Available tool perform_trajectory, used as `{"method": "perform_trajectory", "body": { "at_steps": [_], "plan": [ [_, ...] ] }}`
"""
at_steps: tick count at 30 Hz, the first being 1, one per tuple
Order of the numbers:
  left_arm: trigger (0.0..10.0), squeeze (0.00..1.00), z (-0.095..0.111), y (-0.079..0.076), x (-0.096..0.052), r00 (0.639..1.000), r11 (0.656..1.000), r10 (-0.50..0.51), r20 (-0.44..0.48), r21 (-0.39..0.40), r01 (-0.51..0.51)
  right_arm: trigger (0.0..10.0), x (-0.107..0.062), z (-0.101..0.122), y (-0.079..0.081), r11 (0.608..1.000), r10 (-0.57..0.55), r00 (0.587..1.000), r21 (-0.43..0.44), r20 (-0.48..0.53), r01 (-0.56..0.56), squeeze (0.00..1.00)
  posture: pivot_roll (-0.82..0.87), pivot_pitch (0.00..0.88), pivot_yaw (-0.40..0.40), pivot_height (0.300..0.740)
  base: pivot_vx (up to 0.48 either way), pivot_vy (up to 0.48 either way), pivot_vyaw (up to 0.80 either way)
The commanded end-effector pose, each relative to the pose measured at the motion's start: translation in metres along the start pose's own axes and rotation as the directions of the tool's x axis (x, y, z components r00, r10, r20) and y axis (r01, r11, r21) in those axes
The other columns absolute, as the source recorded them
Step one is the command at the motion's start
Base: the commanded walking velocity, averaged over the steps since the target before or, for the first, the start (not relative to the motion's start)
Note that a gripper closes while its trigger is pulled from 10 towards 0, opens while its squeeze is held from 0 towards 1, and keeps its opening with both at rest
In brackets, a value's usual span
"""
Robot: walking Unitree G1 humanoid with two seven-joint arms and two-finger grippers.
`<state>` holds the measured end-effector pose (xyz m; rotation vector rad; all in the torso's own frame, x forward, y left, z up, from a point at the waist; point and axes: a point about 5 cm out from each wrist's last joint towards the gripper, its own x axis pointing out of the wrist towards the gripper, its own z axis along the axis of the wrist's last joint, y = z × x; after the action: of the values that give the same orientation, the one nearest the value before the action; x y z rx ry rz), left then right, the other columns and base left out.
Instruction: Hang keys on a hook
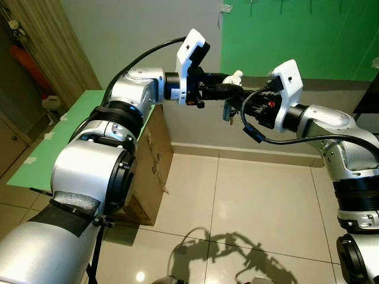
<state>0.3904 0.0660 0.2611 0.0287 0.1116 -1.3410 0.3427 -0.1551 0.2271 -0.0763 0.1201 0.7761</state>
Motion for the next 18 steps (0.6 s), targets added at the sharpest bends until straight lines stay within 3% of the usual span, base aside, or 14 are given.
{"method": "perform_trajectory", "body": {
  "at_steps": [1,18],
  "plan": [
    [10.0,0.0,0.0073,0.0038,-0.0074,1.0,0.999,0.029,0.001,0.023,-0.029,0.0,-0.0007,0.003,0.0042,1.0,0.019,0.999,0.007,0.026,-0.02,0.0,-0.26,0.0,0.169,0.74,0.0,0.0,0.0],
    [10.0,0.0,0.012,0.0055,-0.0079,0.998,0.997,0.061,0.01,0.042,-0.061,0.0,-0.0003,0.0053,0.0088,0.999,0.035,0.998,0.005,0.056,-0.035,0.0,-0.26,0.0,0.175,0.74,0.0,0.0,0.0]
  ]
}}
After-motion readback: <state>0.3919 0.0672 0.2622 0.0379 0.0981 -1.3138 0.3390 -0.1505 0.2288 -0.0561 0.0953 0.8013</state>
